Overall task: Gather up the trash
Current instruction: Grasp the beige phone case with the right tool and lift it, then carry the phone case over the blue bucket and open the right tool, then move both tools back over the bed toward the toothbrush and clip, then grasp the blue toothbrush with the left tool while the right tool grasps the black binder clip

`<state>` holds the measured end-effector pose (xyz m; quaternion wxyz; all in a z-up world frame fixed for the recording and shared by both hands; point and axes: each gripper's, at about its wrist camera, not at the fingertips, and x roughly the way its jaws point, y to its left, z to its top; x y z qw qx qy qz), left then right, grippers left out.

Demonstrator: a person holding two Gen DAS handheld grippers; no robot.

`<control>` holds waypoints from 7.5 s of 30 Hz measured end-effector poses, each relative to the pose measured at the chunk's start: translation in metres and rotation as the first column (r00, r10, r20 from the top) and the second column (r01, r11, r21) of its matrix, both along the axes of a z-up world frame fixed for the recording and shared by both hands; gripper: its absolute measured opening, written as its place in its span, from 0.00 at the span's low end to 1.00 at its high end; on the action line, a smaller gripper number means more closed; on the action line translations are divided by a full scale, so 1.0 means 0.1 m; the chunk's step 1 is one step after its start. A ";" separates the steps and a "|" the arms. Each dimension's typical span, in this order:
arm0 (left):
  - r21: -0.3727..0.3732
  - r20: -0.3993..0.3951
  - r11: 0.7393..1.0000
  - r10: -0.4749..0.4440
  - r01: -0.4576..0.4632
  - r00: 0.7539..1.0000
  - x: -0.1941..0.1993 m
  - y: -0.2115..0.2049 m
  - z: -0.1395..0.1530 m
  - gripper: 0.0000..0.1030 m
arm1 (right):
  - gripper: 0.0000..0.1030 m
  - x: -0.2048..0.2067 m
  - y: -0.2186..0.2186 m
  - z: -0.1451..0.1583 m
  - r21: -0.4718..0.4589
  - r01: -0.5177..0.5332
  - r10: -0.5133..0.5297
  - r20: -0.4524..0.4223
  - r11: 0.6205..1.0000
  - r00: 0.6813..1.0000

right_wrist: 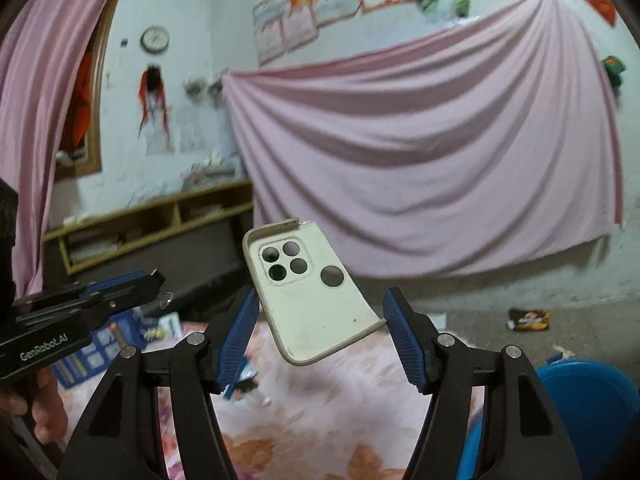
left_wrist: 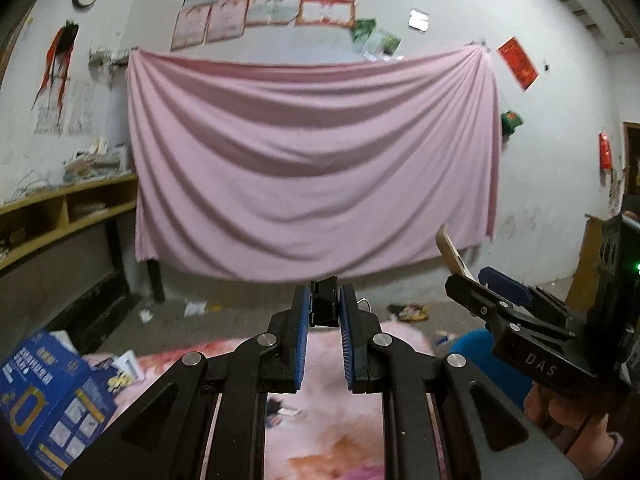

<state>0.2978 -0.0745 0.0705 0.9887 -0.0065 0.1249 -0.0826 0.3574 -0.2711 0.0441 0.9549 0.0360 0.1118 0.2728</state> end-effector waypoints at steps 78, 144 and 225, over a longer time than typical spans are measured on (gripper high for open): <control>-0.061 -0.297 0.916 -0.395 0.396 0.869 0.56 -2.28 -0.25 0.12 | 0.64 -0.07 -2.34 -0.37 0.017 0.529 -0.491 -0.346 0.848 0.799; -0.126 -0.008 0.974 0.190 -0.189 0.982 0.02 0.26 0.13 0.98 | 1.00 -0.21 -0.88 0.18 0.108 0.333 -0.345 0.126 0.937 0.930; -0.144 -0.630 0.982 0.006 -0.125 0.777 1.22 1.04 -1.32 0.35 | 0.26 0.94 1.12 -1.02 -0.245 -0.306 0.110 -0.589 0.920 0.800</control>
